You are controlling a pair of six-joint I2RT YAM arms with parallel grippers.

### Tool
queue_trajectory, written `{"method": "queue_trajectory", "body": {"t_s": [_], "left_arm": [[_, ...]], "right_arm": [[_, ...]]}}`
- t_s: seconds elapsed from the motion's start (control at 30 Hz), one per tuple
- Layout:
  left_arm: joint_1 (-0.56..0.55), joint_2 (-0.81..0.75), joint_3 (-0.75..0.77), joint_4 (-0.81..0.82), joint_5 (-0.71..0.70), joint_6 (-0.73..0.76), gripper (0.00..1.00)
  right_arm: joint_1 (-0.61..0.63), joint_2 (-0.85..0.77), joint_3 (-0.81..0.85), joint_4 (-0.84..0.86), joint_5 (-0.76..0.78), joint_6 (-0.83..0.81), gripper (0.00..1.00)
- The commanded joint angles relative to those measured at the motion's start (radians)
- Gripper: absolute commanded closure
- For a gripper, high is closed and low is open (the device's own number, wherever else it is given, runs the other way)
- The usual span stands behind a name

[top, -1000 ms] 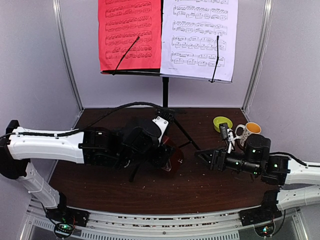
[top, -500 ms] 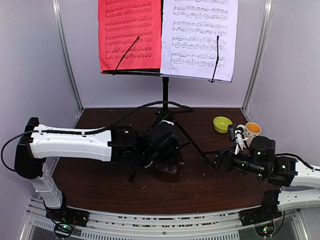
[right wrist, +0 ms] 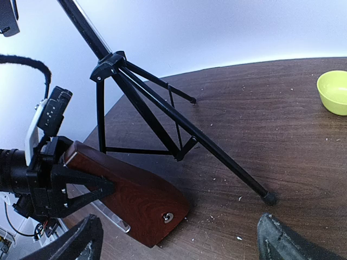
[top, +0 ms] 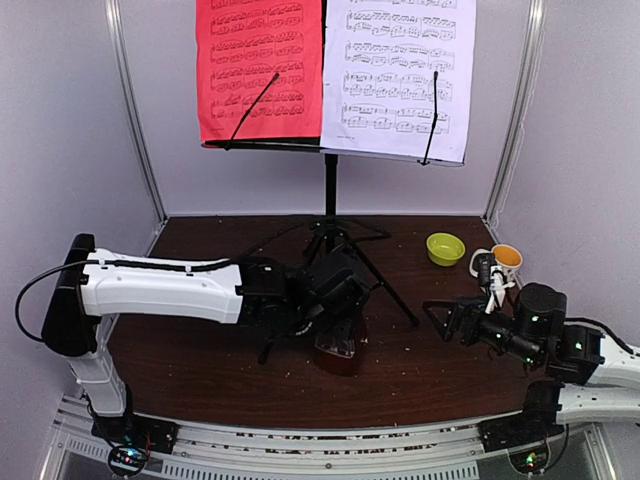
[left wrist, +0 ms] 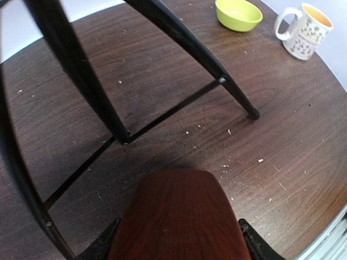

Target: Set up the instrument practice props

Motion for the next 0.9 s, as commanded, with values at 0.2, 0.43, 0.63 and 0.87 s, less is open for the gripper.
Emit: {"method": "queue_trajectory", "body": {"t_s": [0.2, 0.43, 0.63, 0.87], "left_arm": [[0.002, 0.043, -0.018, 0.165, 0.156, 0.188, 1.00], [0.002, 0.027, -0.060, 0.234, 0.385, 0.504, 0.99], [0.006, 0.066, -0.013, 0.146, 0.472, 0.657, 0.99], [0.041, 0.050, -0.050, 0.195, 0.624, 0.678, 0.95]], "right_arm": [[-0.003, 0.019, -0.001, -0.030, 0.041, 0.099, 0.00], [-0.004, 0.216, 0.134, -0.128, 0.002, 0.122, 0.00], [-0.003, 0.250, 0.153, -0.046, -0.104, 0.103, 0.00], [-0.004, 0.254, 0.180, -0.068, -0.099, 0.108, 0.00]]}}
